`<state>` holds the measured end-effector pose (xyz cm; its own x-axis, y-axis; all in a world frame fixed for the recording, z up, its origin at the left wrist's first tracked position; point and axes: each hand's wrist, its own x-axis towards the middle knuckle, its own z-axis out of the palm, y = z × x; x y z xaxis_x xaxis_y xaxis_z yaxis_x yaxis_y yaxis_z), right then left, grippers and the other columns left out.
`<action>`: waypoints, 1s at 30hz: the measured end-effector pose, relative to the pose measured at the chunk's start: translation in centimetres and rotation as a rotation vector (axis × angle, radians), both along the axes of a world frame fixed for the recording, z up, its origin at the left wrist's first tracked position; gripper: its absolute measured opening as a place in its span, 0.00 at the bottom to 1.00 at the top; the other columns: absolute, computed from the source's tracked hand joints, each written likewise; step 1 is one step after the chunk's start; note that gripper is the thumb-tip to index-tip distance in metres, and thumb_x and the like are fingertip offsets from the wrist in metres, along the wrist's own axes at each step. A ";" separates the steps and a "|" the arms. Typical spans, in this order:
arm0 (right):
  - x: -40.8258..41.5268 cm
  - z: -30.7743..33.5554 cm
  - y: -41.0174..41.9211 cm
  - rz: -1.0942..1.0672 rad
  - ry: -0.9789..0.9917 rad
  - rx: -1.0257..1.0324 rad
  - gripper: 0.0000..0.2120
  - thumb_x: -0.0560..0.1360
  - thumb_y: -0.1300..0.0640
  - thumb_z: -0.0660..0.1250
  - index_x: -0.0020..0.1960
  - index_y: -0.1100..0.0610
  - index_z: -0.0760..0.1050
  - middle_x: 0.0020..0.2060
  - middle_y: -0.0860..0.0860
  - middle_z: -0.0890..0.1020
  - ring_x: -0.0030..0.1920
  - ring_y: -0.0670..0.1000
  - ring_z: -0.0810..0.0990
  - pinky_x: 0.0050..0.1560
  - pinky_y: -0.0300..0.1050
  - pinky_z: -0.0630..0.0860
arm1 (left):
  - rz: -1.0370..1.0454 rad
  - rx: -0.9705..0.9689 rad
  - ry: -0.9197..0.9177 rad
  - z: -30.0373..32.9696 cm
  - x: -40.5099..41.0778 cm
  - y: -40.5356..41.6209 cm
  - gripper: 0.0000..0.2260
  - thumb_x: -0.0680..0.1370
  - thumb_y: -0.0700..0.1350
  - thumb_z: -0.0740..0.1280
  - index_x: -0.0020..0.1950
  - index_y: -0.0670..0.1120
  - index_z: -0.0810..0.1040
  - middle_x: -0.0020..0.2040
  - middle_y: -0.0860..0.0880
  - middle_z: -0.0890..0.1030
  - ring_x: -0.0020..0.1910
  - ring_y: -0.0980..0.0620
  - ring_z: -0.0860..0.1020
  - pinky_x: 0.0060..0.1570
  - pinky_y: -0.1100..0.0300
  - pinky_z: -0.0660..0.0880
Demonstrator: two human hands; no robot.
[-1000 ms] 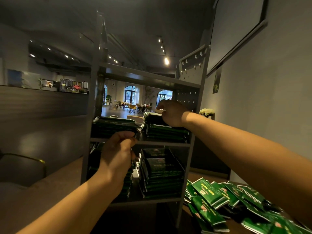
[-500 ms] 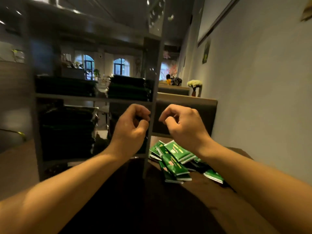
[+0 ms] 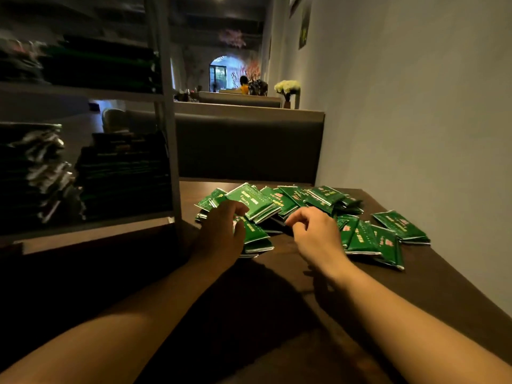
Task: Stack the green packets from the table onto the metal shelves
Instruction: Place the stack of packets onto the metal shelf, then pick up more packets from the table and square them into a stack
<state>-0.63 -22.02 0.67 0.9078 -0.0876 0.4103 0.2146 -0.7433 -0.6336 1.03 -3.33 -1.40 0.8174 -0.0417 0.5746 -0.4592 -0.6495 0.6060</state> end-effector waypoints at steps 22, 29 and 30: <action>3.6 -3.6 -4.4 -0.250 0.038 -0.343 0.13 0.76 0.55 0.61 0.57 0.43 0.78 0.70 0.46 0.68 0.73 0.52 0.58 0.71 0.54 0.59 | 0.150 -0.292 0.533 -2.9 3.0 -0.1 0.44 0.69 0.40 0.76 0.76 0.52 0.50 0.66 0.42 0.73 0.60 0.42 0.75 0.60 0.46 0.73; 3.9 -4.1 -3.7 -0.196 0.245 -0.535 0.25 0.79 0.51 0.54 0.76 0.53 0.61 0.78 0.46 0.55 0.78 0.51 0.43 0.76 0.59 0.39 | 0.203 -0.214 0.527 -2.3 3.0 -0.9 0.29 0.77 0.53 0.67 0.72 0.50 0.57 0.59 0.43 0.78 0.51 0.43 0.80 0.53 0.49 0.76; 3.9 -4.0 -3.7 -0.214 0.207 -0.526 0.25 0.79 0.51 0.55 0.76 0.53 0.61 0.78 0.45 0.57 0.78 0.50 0.45 0.76 0.57 0.38 | 0.200 -0.258 0.534 -2.2 3.2 -0.8 0.29 0.76 0.51 0.69 0.72 0.50 0.57 0.58 0.43 0.79 0.50 0.43 0.80 0.53 0.49 0.76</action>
